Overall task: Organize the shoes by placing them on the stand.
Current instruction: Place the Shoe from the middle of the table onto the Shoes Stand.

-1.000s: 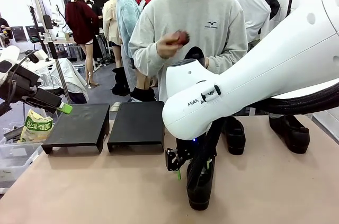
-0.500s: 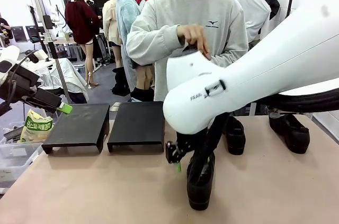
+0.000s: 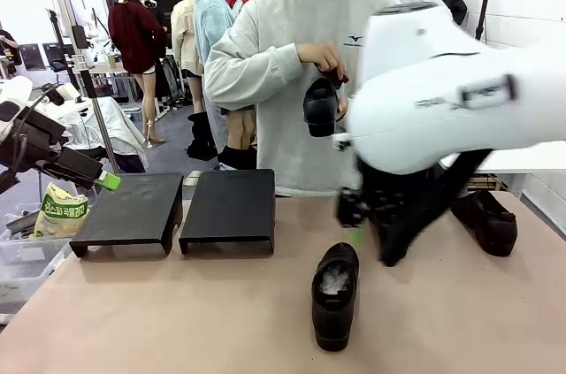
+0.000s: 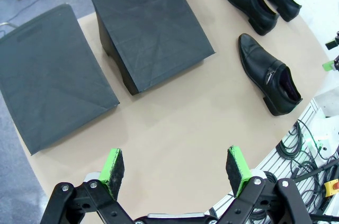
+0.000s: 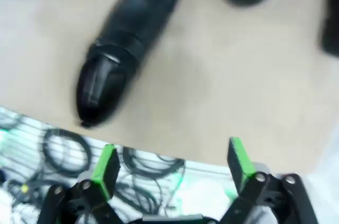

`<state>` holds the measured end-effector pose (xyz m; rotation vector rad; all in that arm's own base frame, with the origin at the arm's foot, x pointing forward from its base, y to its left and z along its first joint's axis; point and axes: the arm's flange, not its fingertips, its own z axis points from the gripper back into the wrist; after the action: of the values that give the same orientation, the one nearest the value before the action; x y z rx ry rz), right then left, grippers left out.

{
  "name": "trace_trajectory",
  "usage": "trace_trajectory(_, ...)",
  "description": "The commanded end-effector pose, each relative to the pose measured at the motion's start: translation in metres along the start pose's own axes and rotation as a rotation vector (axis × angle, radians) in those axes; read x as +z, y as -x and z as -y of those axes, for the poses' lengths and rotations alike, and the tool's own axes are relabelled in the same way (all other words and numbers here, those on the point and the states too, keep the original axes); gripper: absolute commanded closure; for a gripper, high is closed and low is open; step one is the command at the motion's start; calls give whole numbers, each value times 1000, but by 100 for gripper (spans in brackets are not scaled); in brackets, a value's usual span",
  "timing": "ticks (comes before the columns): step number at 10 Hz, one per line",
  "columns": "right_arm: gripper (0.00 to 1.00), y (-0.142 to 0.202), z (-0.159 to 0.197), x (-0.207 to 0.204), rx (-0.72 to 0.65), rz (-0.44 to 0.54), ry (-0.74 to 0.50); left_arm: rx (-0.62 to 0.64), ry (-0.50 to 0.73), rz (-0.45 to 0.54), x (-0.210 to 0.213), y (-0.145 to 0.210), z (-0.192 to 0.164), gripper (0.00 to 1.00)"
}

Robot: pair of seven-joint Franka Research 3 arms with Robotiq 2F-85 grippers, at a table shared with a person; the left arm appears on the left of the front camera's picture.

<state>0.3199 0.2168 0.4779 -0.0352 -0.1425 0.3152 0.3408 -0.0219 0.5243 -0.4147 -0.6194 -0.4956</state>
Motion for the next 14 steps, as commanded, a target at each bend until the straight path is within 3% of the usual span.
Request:
trace_trajectory(1, 0, 28, 58, -21, -22, -107, 3, 2, 10, 7, -1, 0, -1, 0)
trace_trajectory(4, 0, 48, 116, -47, -61, -126, -45, 0, 0, 0, 0, 0, 0, 0)
trace_trajectory(5, 0, 40, 126, -57, -50, -101, -79, 1, -39, 5, -16, -2, 19, 0)
trace_trajectory(6, 0, 36, 110, -34, -65, -145, -28, -14, -88, -16, -29, -6, 51, 0)
trace_trajectory(8, 0, 36, 110, -34, -65, -145, -28, 9, -160, -84, -63, -19, 112, 0)
trace_trajectory(11, 0, 36, 110, -34, -65, -145, -28, 56, -69, -359, -122, -34, 188, 0)
trace_trajectory(14, 0, 36, 110, -34, -65, -145, -28, 76, -23, -388, -166, -48, 235, 0)
